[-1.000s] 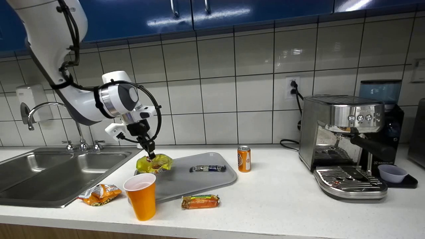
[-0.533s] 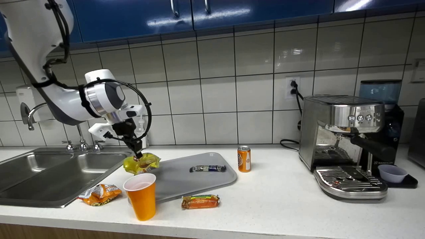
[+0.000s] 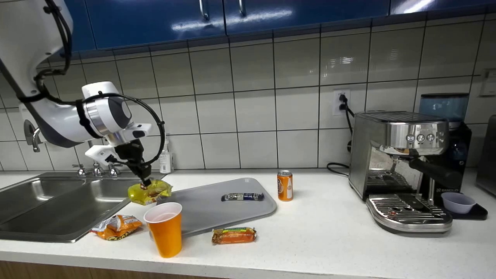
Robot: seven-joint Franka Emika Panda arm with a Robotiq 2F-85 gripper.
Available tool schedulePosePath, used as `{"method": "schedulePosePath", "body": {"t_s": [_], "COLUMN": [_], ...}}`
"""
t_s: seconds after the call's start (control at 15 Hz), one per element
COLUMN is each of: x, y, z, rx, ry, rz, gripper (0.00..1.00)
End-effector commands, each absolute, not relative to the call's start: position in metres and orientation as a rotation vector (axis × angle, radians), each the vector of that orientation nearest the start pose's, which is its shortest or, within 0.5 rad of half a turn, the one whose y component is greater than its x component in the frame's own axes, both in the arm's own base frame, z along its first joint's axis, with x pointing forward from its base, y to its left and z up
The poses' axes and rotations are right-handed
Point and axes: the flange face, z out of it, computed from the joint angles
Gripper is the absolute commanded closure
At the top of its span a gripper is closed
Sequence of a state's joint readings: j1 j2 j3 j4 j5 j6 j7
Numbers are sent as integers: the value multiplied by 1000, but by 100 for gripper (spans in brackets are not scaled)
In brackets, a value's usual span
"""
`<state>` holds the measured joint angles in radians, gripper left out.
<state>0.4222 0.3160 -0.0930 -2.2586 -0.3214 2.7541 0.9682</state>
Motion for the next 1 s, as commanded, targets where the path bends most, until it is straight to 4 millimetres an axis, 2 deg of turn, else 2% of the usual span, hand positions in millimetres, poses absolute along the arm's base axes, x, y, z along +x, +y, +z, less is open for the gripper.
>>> {"method": "schedulePosePath", "body": {"t_s": [0.0, 0.47, 0.93], "x": [518, 516, 517], "y": [207, 234, 245], "z": [246, 242, 231], "rx": [-3108, -3097, -3103], "ry": [480, 390, 346], "rz": [-399, -383, -369], "gripper": [100, 100, 100]}}
